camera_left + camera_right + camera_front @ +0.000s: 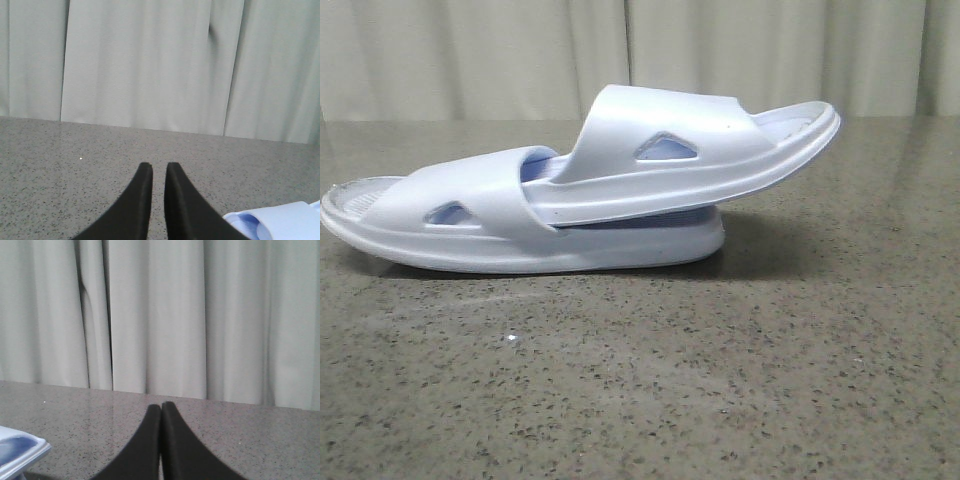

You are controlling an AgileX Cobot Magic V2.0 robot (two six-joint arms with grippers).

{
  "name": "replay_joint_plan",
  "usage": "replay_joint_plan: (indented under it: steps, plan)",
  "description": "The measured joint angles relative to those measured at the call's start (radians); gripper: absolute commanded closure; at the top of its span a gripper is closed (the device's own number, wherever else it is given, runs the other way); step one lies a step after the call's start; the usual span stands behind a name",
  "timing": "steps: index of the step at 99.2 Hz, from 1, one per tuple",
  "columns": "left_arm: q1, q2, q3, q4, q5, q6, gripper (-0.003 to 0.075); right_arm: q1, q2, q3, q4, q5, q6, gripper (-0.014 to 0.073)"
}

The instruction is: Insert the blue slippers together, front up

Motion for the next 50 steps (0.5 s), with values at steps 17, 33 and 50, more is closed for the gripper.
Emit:
replay_joint_plan:
  steps: [17,33,50]
  plan:
    - [0.0,0.0,0.0,0.0,0.0,0.0,0.0704,0.0,0.0,0.0,0.0,0.0,0.0,0.0701]
    - [0.0,0.0,0.0,0.0,0.0,0.0,0.0704,0.0,0.0,0.0,0.0,0.0,-0.002,0.0701]
    - [0.0,0.0,0.0,0.041,-0.002,0.0,0.0704,0.0,0.0,0.0,0.0,0.0,-0.002,0.0701]
